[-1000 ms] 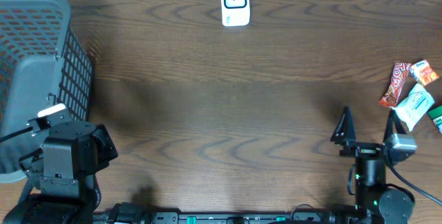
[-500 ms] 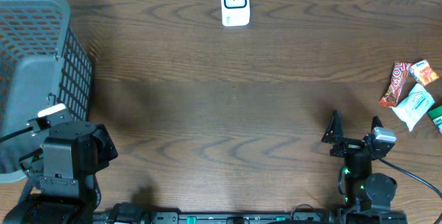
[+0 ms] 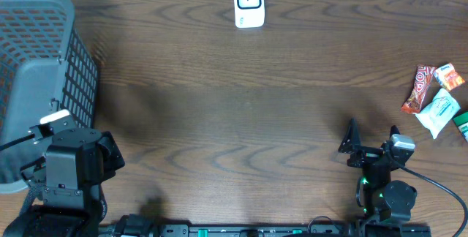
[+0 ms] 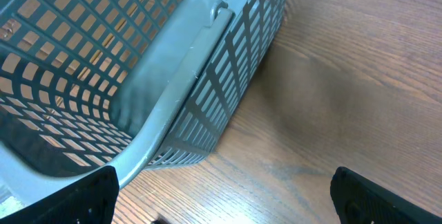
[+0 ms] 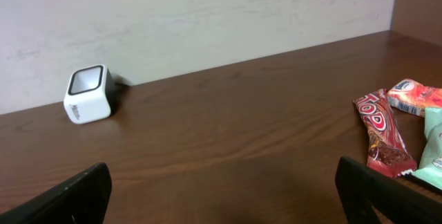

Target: Scan the item barcode

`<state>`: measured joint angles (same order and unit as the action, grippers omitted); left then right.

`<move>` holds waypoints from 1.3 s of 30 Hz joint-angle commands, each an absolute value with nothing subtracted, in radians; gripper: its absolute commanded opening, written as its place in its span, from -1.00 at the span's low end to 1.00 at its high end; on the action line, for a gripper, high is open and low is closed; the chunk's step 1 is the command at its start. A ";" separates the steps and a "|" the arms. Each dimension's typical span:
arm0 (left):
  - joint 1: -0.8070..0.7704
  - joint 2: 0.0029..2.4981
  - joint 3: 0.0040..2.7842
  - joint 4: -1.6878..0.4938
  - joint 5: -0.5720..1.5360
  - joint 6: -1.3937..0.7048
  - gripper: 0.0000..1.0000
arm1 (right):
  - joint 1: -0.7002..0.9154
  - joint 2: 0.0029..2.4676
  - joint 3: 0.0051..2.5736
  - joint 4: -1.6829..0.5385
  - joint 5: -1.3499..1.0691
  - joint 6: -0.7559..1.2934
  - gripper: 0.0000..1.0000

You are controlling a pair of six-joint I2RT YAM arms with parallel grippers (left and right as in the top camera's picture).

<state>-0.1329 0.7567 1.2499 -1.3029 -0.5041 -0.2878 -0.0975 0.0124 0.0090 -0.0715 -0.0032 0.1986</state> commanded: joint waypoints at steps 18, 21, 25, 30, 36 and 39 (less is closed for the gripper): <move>-0.135 0.757 1.251 -1.305 -0.517 -0.283 0.96 | -0.090 0.006 0.006 -0.073 0.009 0.209 0.99; -0.135 0.757 1.251 -1.306 -0.517 -0.282 0.95 | -0.090 0.006 0.006 -0.073 0.009 0.209 0.99; -0.135 0.742 1.251 -1.295 -0.490 -0.307 0.96 | -0.090 0.006 0.006 -0.073 0.009 0.209 0.98; -0.135 0.688 1.200 -1.182 -0.456 -0.324 0.96 | -0.090 0.006 0.006 -0.073 0.009 0.209 0.98; -0.134 0.517 1.003 -0.908 -0.452 -0.325 0.96 | -0.090 0.006 0.006 -0.073 0.009 0.209 0.98; -0.134 0.423 0.883 -0.780 -0.450 -0.324 0.96 | -0.090 0.006 0.006 -0.073 0.009 0.209 0.99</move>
